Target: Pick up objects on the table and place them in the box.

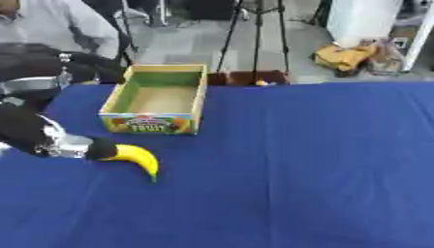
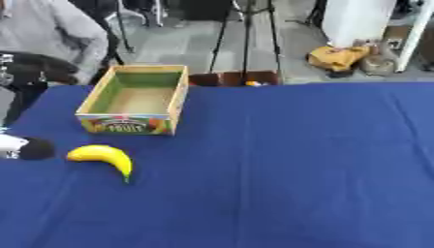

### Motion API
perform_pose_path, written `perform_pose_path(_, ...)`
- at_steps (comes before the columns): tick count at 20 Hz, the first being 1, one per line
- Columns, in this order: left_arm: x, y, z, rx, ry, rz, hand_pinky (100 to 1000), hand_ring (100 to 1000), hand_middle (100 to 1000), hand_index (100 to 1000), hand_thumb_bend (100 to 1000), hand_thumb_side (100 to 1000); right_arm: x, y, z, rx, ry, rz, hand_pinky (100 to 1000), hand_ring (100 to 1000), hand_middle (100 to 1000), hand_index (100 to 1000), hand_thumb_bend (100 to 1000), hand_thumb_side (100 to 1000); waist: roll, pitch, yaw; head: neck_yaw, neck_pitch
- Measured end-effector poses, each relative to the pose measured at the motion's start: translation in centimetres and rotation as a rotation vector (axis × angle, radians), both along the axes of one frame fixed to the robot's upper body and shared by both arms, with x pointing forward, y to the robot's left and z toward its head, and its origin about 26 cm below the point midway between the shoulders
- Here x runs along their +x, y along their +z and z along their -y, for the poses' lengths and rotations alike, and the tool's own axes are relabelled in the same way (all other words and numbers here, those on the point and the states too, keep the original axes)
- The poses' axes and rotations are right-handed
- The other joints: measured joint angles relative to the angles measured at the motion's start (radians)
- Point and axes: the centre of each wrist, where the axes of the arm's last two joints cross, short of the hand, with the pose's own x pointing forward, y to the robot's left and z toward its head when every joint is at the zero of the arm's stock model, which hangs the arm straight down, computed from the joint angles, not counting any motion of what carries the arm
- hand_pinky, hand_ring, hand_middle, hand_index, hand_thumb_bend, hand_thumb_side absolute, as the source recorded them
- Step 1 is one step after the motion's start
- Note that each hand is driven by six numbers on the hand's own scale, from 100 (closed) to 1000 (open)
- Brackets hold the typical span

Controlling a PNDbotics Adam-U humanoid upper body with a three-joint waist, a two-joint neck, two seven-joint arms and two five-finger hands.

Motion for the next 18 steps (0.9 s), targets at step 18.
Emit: perform_pose_path(18, 1.2, -1.1, 0.3, 0.014, 0.024, -0.027, 906, 941, 968, 1000, 583, 935, 0.0, -0.1, 0.0, 0.001, 0.007, -0.005, 760, 839, 830, 834, 100, 910, -0.003, 0.000, -0.003, 0.026, 0.006)
